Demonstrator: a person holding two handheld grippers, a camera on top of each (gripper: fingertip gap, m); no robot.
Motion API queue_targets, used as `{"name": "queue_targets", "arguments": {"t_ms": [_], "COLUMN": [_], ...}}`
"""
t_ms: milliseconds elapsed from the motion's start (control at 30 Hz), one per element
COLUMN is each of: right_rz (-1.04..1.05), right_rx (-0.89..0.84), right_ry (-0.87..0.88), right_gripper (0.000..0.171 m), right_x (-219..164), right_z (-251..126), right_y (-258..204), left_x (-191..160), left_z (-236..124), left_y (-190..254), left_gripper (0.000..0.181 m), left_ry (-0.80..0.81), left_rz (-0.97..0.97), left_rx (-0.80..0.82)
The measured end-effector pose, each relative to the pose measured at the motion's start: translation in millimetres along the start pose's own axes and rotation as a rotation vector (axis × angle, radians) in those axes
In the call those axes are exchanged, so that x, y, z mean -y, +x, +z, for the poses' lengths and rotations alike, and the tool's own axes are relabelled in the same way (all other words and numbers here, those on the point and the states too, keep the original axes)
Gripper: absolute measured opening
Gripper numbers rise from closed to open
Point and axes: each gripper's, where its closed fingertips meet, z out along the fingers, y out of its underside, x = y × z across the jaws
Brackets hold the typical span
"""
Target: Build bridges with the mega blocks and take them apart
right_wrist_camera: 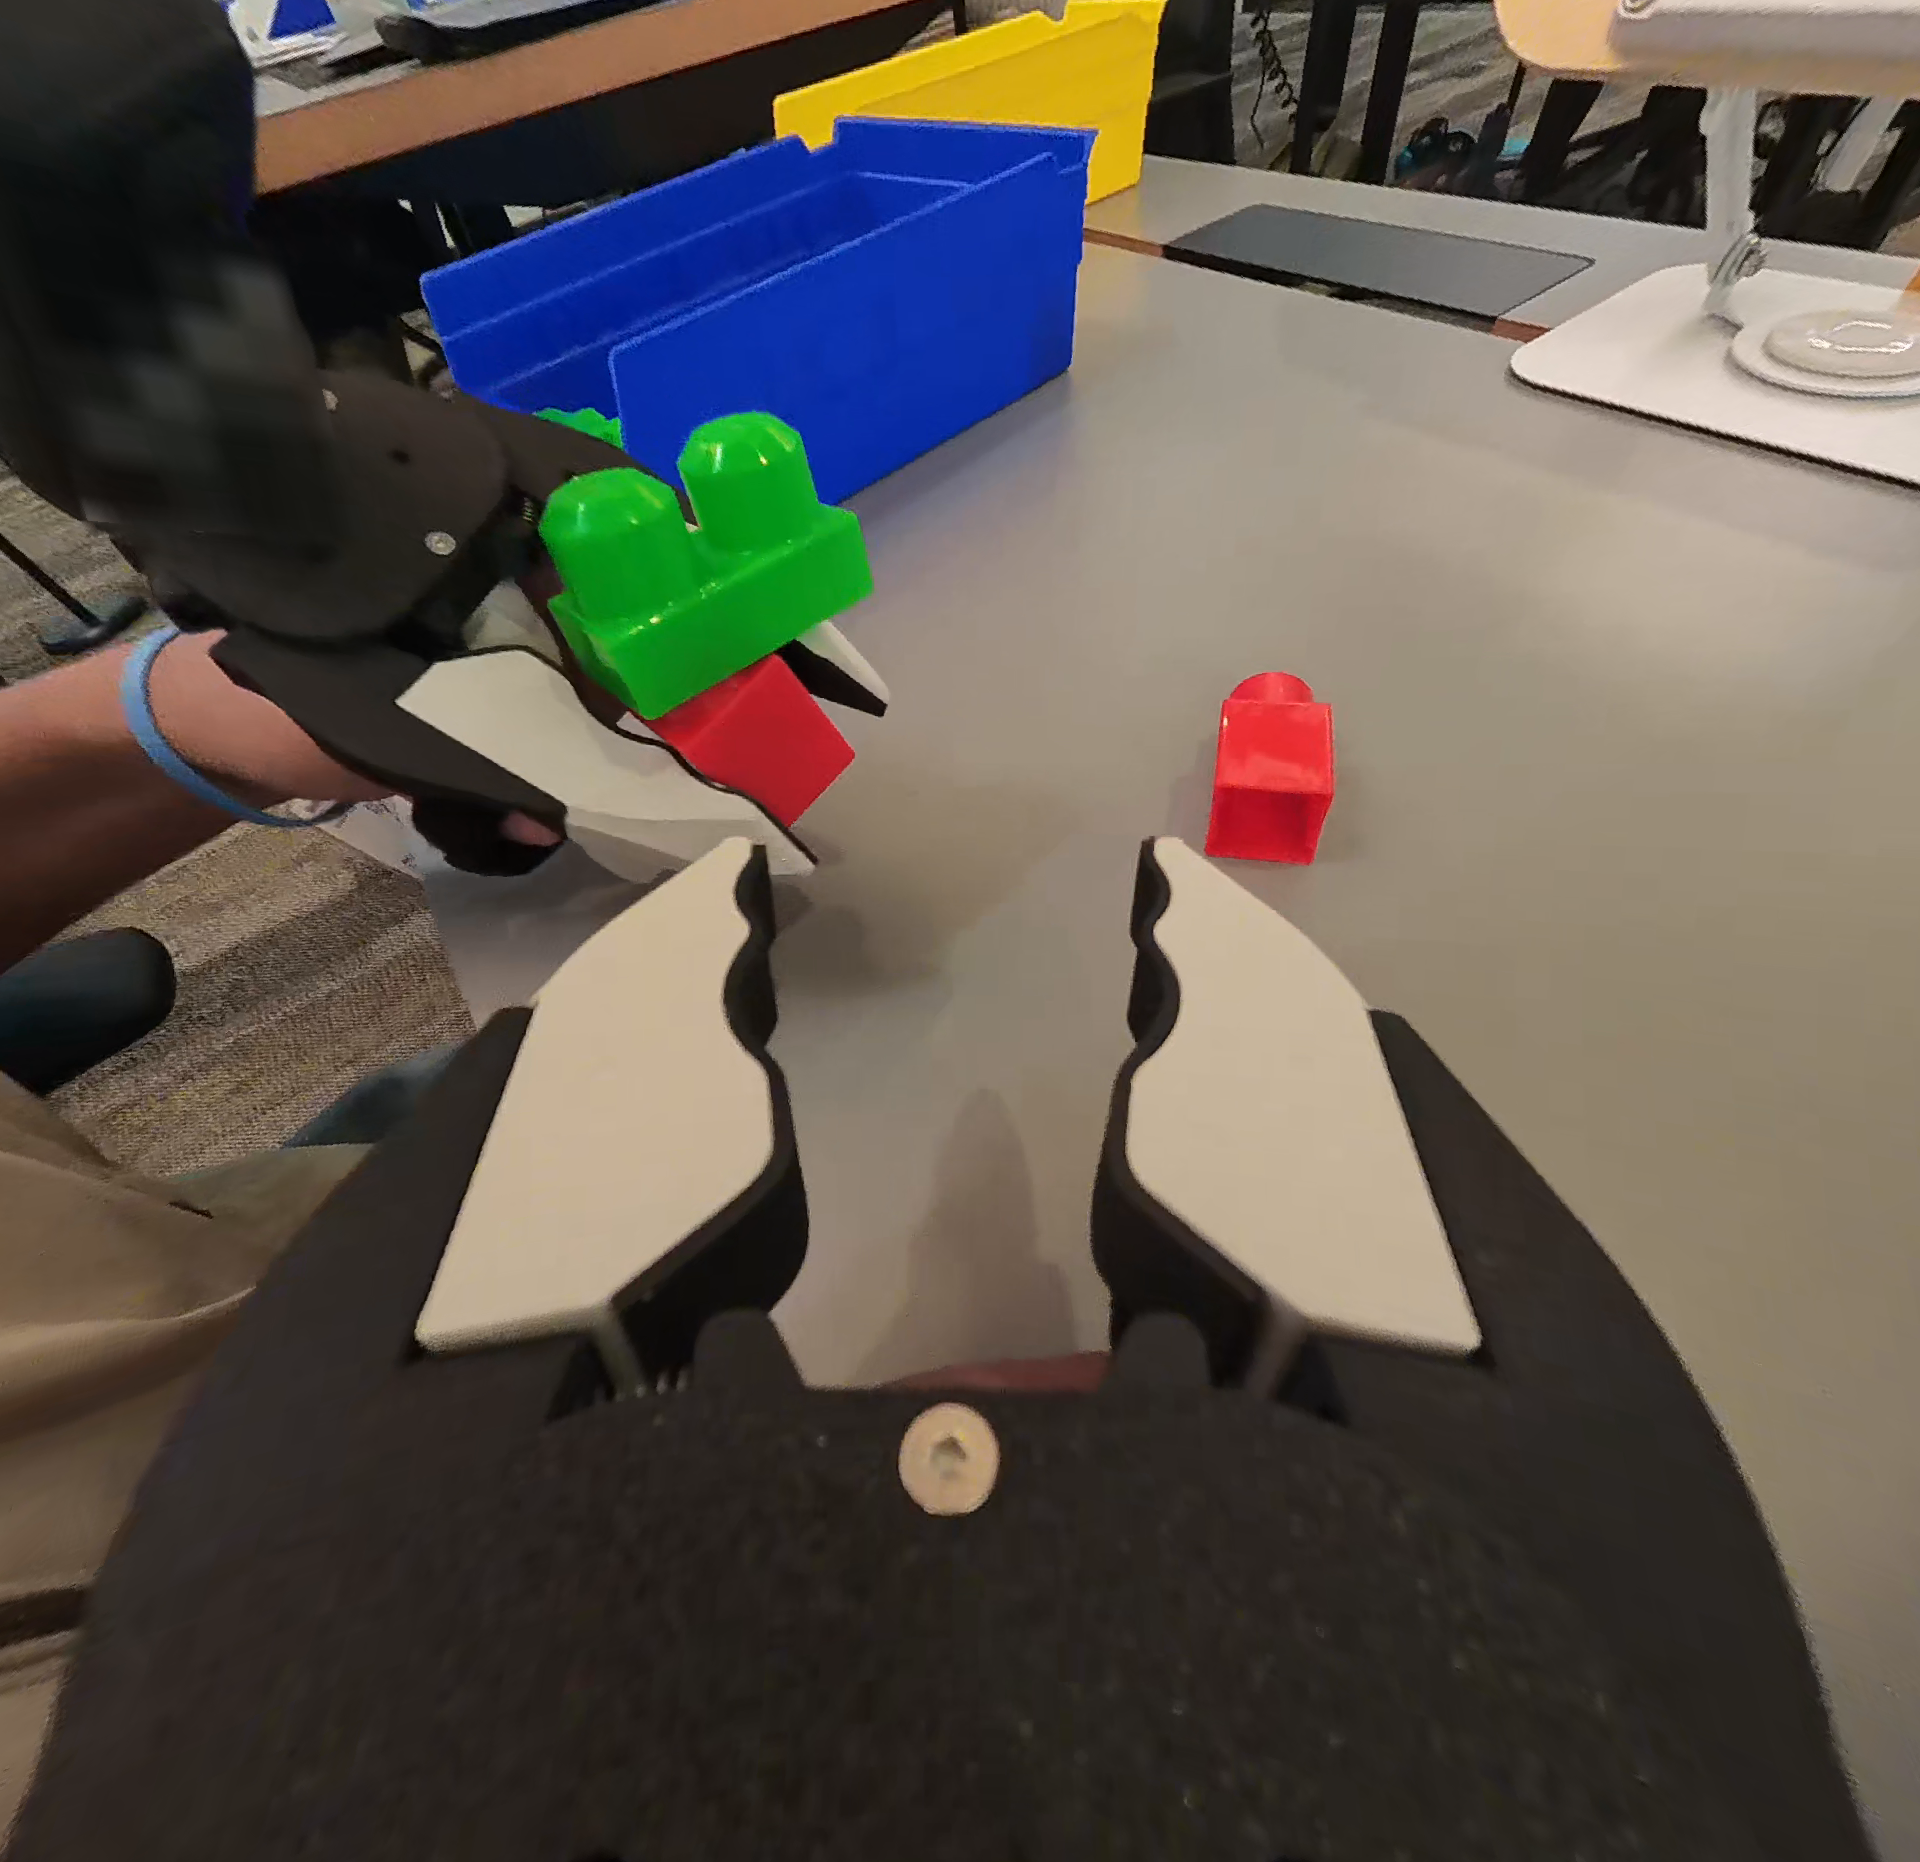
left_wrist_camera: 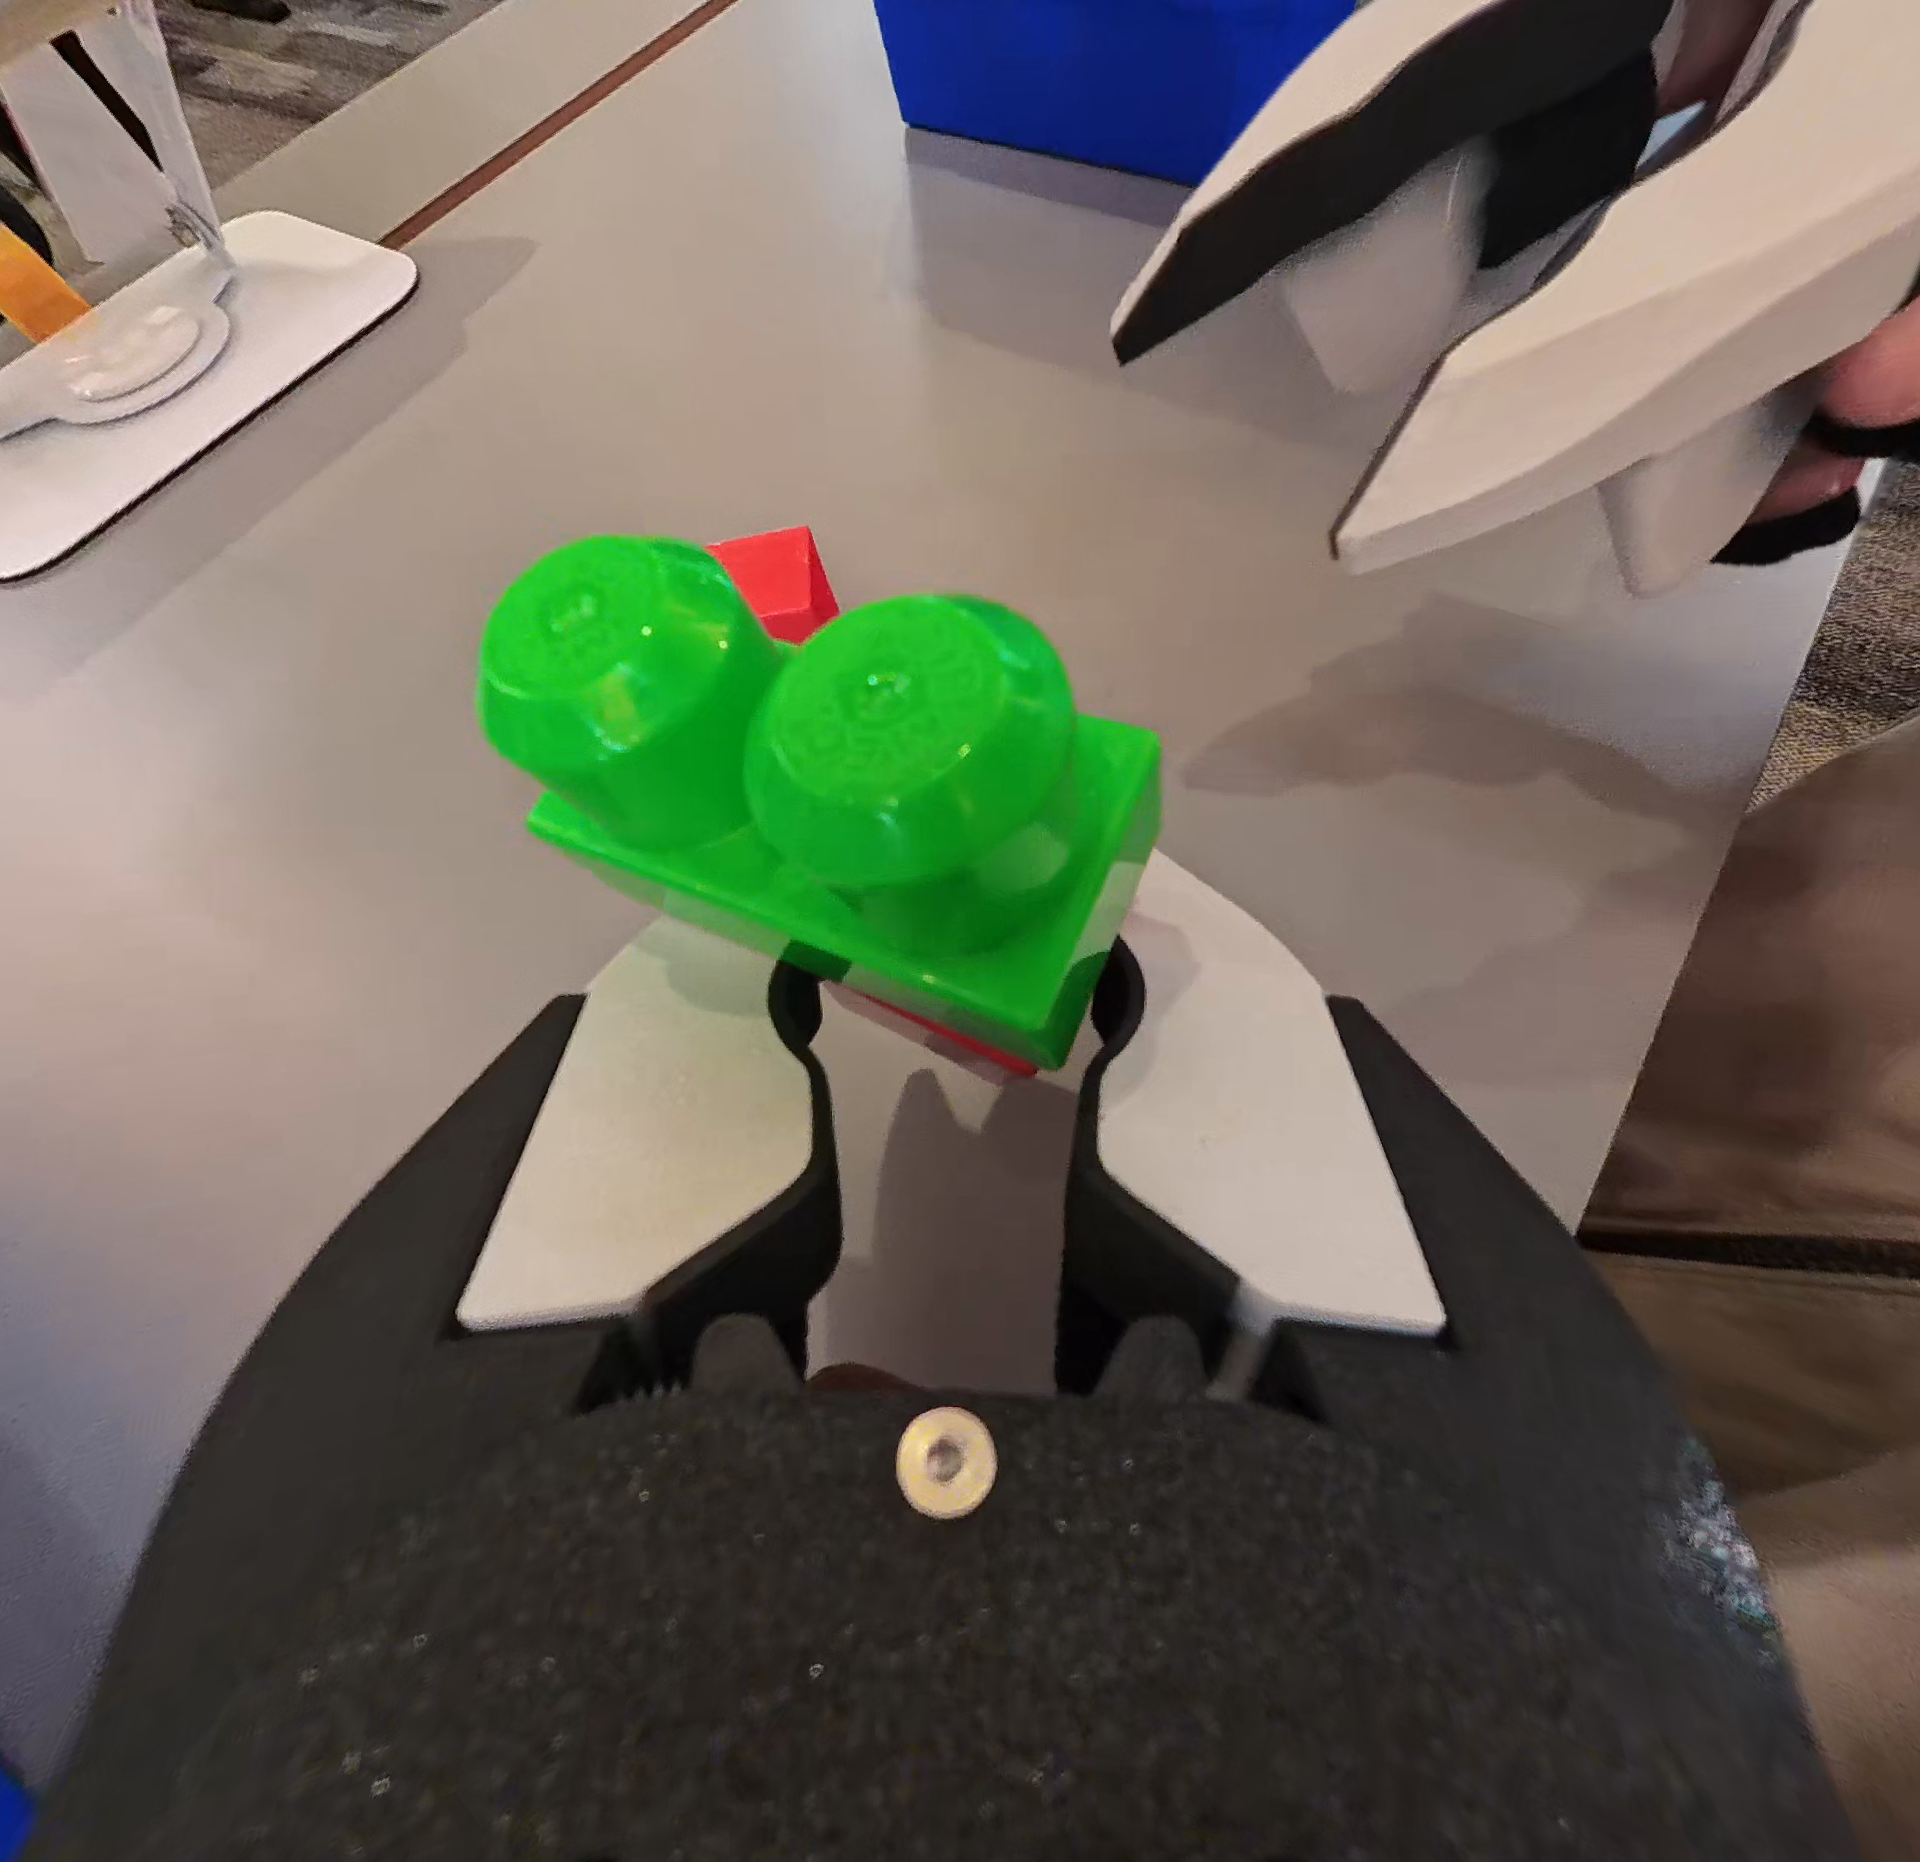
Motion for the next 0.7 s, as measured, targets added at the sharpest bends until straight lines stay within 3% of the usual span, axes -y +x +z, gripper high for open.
{"name": "queue_targets", "arguments": {"t_ms": [200, 433, 600, 700], "right_rz": [-0.083, -0.094, -0.048, 0.001], "right_rx": [0.083, 0.165, 0.180, 0.185], "right_ry": [-0.040, -0.057, -0.048, -0.049], "right_gripper": [0.067, 0.066, 0.045, 0.042], "right_x": [22, 26, 25, 23], "right_z": [35, 54, 55, 56], "right_y": [-38, -48, -42, -35], "left_x": [5, 10, -2, -3], "left_z": [7, 6, 7, 8], "left_y": [0, 7, -6, -5], "left_gripper": [0.049, 0.049, 0.046, 0.043], "left_ry": [-0.024, -0.023, -0.101, -0.110], "left_rz": [0.044, 0.035, 0.057, 0.044], "left_rx": [0.047, 0.002, 0.078, 0.064]}}
